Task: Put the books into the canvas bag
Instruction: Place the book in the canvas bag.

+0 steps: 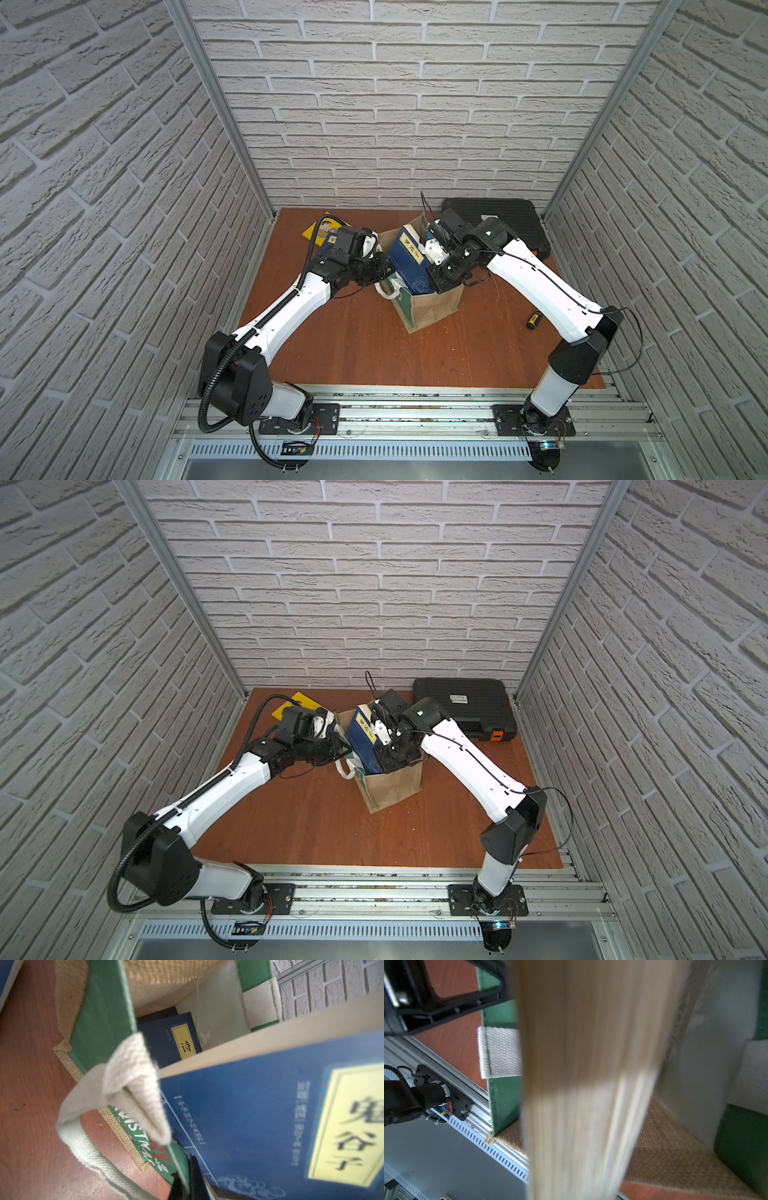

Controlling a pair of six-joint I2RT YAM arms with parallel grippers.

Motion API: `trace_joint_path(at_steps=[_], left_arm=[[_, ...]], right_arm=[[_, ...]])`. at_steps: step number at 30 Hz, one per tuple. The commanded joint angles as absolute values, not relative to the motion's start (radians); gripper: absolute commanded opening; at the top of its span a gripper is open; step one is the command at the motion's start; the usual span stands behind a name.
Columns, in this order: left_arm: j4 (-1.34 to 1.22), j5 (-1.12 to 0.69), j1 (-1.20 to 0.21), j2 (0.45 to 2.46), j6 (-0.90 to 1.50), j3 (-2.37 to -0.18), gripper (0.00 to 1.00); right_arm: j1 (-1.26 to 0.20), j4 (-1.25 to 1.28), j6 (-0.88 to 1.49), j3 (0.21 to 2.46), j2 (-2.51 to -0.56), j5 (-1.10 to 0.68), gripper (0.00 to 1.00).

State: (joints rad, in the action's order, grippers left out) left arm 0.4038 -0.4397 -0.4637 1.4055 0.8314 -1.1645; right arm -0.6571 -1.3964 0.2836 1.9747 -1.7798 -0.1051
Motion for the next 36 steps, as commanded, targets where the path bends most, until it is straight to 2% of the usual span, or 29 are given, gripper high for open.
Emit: trace_joint_path(at_steps=[1, 4, 7, 9, 14, 21, 25, 27, 31, 36], left_arm=[[0.394, -0.470, -0.434, 1.358, 0.762, -1.181, 0.00], [0.394, -0.505, -0.409, 1.359, 0.746, -1.182, 0.00], [0.396, -0.523, -0.384, 1.366, 0.744, -1.183, 0.00], [0.384, -0.533, -0.378, 1.372, 0.741, -1.182, 0.00], [0.377, -0.545, -0.378, 1.400, 0.741, -1.192, 0.00], [0.365, -0.543, -0.377, 1.413, 0.749, -1.187, 0.00], [0.369, -0.540, -0.376, 1.413, 0.750, -1.189, 0.00], [0.369, -0.540, -0.373, 1.413, 0.752, -1.190, 0.00], [0.370, -0.539, -0.373, 1.410, 0.755, -1.196, 0.00], [0.366, -0.510, -0.382, 1.423, 0.763, -1.206, 0.00]], right_arm=[[-0.654, -1.455, 0.346, 2.067, -1.872, -0.104, 0.06], [-0.649, -1.537, 0.318, 2.213, -1.998, -0.122, 0.05], [-0.646, -1.651, 0.291, 2.374, -2.120, -0.058, 0.06], [-0.639, -1.664, 0.266, 2.404, -2.155, -0.065, 0.06], [-0.602, -1.582, 0.238, 2.321, -2.163, -0.175, 0.06], [-0.530, -1.460, 0.298, 2.131, -2.116, -0.182, 0.06], [-0.522, -1.438, 0.315, 2.103, -2.093, -0.173, 0.29], [-0.522, -1.452, 0.321, 2.119, -2.081, -0.136, 0.37], [-0.522, -1.510, 0.324, 2.201, -2.041, -0.049, 0.44], [-0.522, -1.555, 0.324, 2.261, -1.988, 0.003, 0.48]])
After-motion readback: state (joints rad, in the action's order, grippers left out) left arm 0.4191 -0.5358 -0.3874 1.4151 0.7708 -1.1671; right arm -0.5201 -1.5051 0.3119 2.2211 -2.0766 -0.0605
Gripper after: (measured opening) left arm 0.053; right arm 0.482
